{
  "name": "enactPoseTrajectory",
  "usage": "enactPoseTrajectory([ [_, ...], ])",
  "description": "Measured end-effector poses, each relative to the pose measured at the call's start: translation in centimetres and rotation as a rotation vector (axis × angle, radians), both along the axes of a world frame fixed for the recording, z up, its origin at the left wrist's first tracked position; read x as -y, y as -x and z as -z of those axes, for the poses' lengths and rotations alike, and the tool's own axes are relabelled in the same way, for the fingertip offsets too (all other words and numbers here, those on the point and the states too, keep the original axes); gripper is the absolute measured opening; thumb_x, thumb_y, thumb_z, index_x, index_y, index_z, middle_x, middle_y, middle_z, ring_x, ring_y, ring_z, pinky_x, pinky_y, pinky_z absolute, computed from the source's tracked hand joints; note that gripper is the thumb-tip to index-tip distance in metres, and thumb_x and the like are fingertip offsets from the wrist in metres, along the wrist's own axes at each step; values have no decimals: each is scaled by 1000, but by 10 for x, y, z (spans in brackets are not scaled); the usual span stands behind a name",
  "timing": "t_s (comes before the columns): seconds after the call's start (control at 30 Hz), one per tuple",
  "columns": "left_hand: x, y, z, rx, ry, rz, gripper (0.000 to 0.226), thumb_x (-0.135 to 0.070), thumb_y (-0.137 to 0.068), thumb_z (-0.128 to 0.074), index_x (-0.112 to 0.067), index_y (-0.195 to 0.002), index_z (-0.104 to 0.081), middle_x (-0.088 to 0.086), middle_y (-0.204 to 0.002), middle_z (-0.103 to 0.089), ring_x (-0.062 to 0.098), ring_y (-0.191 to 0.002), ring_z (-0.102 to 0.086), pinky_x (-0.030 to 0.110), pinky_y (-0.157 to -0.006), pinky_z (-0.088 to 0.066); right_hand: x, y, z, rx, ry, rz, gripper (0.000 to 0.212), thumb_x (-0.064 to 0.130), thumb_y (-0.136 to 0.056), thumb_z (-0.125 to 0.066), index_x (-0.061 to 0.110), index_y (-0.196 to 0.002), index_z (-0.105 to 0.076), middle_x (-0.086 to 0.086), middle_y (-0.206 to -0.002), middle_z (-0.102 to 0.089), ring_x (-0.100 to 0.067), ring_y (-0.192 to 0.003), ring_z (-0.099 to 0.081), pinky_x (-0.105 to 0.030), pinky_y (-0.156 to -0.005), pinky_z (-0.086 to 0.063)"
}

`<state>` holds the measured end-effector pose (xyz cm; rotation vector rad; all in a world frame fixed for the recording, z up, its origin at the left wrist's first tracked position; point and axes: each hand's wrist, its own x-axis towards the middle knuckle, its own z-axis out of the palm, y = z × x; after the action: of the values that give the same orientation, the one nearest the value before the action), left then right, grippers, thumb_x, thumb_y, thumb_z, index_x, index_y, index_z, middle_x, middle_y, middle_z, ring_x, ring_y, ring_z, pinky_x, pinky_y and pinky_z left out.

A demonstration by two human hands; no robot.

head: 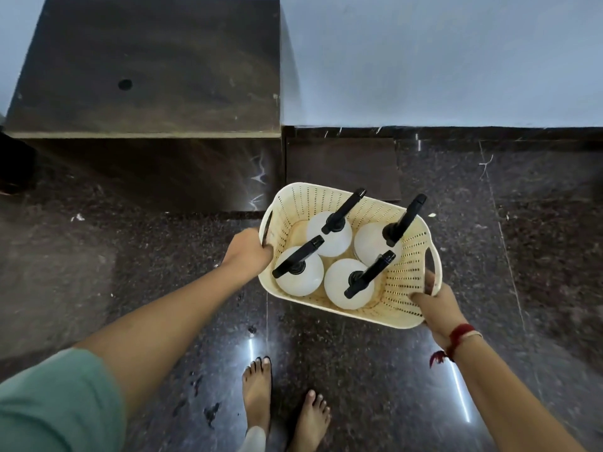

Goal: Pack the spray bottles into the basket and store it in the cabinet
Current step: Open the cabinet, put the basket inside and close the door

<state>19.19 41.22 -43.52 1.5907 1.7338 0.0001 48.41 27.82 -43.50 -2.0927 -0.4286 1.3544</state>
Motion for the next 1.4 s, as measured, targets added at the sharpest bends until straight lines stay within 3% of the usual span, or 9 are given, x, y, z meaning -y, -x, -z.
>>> enactPoseTrajectory([
  [0.13, -9, -4, -19, 319, 9, -63, 47, -51, -96, -33, -18, -117, -60, 5, -114, -64, 18, -103, -57, 30, -90, -42, 6, -9, 1, -18, -15, 89, 54, -15, -87, -43, 23, -122, -55, -3, -97, -65, -24, -92, -61, -36, -70, -52],
  [0.2, -21, -5, -31, 373, -365, 24, 53, -49, -97, -26, -15, -120, -60, 5, -119, -62, 16, -114, -52, 30, -100, -36, 10, -17, 1, -4, 0, 107, 51, -14, -87, -43, 26, -116, -56, -3, -93, -65, -23, -88, -61, -39, -70, -53],
  [0.3, -55, -12, -35, -317, -815, 593, 44, -29, -94, -35, -10, -132, -49, 13, -140, -47, 32, -139, -30, 53, -115, -14, 20, -30, 7, 19, 52, 102, 47, -14, -86, -44, 27, -102, -58, -2, -88, -65, -25, -85, -61, -50, -79, -52],
  [0.4, -86, -35, -26, -970, -754, 1012, 66, -40, -96, -27, -3, -148, -12, 17, -158, -6, 33, -146, 3, 60, -109, 13, 37, -43, 17, 72, 96, 144, 47, -16, -84, -45, 27, -94, -62, -4, -86, -66, -26, -83, -62, -55, -84, -50],
  [0.6, -107, -52, -9, -1290, -602, 1040, 69, -45, -96, -30, -2, -148, -15, 21, -155, -16, 39, -145, -6, 56, -114, 5, 84, -49, 37, 54, 212, 263, 46, -14, -84, -49, 10, -122, -57, -15, -96, -65, -38, -94, -60, -57, -86, -48],
  [0.9, -98, -66, -30, -1077, -595, 992, 59, -43, -89, -51, -5, -132, -36, 14, -123, -54, 32, -122, -45, 50, -116, -9, 98, -18, 28, -12, 187, 340, 59, -25, -82, -41, 2, -135, -47, 11, -52, -68, -27, -73, -62, -42, -77, -44],
  [1.0, -85, -62, -33, -830, -523, 877, 45, -46, -91, -47, -8, -114, -43, 12, -107, -62, 30, -103, -56, 43, -98, -35, 94, -16, 25, -18, 196, 317, 59, -24, -84, -41, 2, -136, -45, -11, -78, -70, -38, -100, -55, -48, -90, -40],
  [1.17, -55, -23, -26, -535, -177, 625, 26, -27, -95, -46, -8, -111, -55, 10, -108, -63, 30, -98, -62, 34, -71, -45, 83, -10, 21, 40, 222, 174, 57, -23, -83, -45, 2, -134, -48, -21, -102, -60, -35, -100, -53, -48, -91, -41],
  [1.4, -2, 47, -13, -491, 600, 626, 43, -32, -81, -70, -8, -114, -58, -1, -79, -64, 18, -78, -62, 29, -77, -50, 61, 21, 9, 25, 227, 88, 53, -18, -86, -44, 9, -131, -51, -16, -96, -63, -31, -84, -57, -34, -64, -46],
])
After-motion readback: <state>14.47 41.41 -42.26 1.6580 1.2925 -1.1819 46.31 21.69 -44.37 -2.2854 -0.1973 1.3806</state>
